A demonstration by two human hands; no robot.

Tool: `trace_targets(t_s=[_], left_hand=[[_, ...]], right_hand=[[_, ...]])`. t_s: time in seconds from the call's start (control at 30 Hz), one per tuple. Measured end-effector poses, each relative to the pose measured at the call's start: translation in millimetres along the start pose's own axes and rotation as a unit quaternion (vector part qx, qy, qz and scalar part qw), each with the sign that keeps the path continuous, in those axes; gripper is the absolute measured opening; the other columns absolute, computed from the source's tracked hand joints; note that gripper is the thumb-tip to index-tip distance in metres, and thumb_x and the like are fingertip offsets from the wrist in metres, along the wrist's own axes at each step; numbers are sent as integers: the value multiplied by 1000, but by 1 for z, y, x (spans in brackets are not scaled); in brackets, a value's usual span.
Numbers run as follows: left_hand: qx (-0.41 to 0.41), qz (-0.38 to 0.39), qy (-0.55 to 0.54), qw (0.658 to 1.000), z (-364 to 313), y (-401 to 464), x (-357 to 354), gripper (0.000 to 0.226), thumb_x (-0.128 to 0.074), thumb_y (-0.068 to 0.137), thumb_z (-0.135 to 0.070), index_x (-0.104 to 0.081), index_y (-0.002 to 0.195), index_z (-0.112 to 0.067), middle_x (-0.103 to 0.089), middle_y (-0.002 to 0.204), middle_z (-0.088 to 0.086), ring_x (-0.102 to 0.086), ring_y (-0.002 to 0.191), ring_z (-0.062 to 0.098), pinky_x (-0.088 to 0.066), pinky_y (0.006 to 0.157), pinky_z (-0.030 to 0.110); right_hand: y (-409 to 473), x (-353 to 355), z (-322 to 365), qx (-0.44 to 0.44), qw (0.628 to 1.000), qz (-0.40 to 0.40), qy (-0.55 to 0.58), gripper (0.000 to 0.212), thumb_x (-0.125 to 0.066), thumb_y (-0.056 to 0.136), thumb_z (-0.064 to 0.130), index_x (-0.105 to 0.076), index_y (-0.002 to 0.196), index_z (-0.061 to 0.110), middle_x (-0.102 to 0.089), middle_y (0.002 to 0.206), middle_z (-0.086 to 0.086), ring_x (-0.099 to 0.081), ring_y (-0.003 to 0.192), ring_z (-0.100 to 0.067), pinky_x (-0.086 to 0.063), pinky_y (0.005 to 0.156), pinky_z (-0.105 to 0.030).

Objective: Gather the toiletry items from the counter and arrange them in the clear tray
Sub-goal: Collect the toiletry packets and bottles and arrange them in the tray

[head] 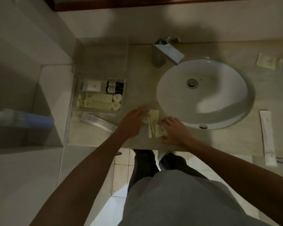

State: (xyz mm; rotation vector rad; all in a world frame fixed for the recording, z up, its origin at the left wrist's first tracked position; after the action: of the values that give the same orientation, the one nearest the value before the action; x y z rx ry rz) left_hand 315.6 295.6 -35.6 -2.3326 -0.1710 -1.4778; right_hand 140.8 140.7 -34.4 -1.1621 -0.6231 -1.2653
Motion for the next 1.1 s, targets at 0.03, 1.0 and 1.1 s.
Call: trace_targets(t_s=[0.03,1.0,1.1], left_hand=[[20,-17,-20,999,-2,-2,2,84,-65,80,-8,-22,152,-11,-23,159,7,-27,142,24,-26,115,36],[12,-60,89,994,152,-16,98,71,-84,53,-30,-57,113,-4,-62,104,14,-61,93,33,-48,81,42],[61,5,94,994,218,-33,110,80,-85,56,-36,-54,124,-6,-59,116,14,-59,105,36,-45,91,44]], right_hand=[[6,4,2,5,1000,-20,-1,70,-73,71,45,-55,130,12,-59,125,-10,-52,112,-29,-42,97,-42],[185,62,147,-7,989,-105,102,78,-76,63,53,-56,128,17,-54,125,-4,-50,113,-25,-47,91,-40],[223,63,173,-8,992,-91,92,90,-59,60,72,-51,131,18,-50,126,-2,-47,116,-23,-43,98,-40]])
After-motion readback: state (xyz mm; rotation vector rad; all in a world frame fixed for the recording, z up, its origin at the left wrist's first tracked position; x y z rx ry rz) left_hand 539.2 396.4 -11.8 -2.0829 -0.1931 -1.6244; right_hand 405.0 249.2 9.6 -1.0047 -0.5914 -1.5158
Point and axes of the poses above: each hand's wrist, its own y-axis towards the middle knuckle, its own x-axis out of the back of the hand, z = x × y, the point moved 1 cm from there along y, towards the middle knuckle
